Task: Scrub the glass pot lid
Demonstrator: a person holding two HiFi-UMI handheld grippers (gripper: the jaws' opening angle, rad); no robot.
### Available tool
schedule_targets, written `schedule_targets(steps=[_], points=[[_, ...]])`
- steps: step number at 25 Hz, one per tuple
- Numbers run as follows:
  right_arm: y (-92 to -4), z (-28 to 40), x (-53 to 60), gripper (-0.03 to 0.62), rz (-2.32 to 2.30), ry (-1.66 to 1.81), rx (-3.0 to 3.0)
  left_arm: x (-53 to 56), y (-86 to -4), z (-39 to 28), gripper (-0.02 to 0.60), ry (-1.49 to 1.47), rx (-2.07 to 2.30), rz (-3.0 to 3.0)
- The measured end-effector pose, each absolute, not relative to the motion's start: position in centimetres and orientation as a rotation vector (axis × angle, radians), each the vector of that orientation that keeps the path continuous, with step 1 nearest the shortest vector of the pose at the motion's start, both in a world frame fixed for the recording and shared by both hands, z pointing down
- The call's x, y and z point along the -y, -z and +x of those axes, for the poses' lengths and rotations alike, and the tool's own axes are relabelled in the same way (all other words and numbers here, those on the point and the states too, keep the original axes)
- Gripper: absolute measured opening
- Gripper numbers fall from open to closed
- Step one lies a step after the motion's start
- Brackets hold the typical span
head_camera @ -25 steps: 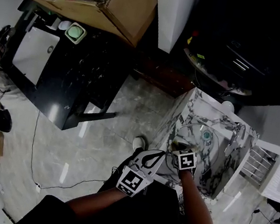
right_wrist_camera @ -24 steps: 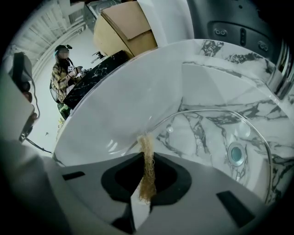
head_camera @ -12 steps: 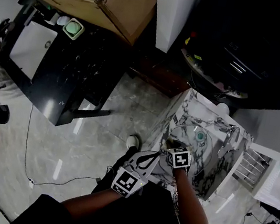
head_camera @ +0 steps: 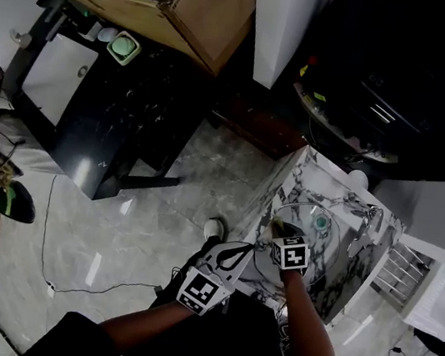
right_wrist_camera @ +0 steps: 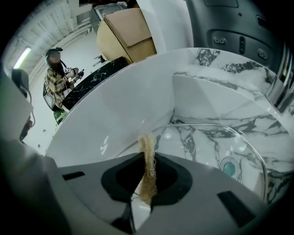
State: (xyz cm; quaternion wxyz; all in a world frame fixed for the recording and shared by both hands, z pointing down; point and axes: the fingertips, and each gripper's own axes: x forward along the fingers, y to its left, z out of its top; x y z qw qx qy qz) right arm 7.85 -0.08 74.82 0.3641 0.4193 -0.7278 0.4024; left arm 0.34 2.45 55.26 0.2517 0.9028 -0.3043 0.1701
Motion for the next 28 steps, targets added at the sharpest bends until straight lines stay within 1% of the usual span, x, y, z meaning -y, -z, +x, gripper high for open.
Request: schedule_targets(steps=[16, 23, 28], points=[[-75.2, 9.0, 1.4, 0.055, 1.12, -1.039, 1.902, -2.7, -55.6, 1.0, 0.015, -0.456, 0.842, 2.428], [-75.2, 9.3, 1.7, 0.055, 1.07, -0.917, 1.919, -2.5, -55.7, 1.5, 0.015, -0.464, 0.833, 2.437], [-75.1, 10.1, 2.0, 0.055, 1.091, -0.91, 1.898, -2.5, -55.5, 2.2, 0.015, -0.468, 0.81, 2.445]])
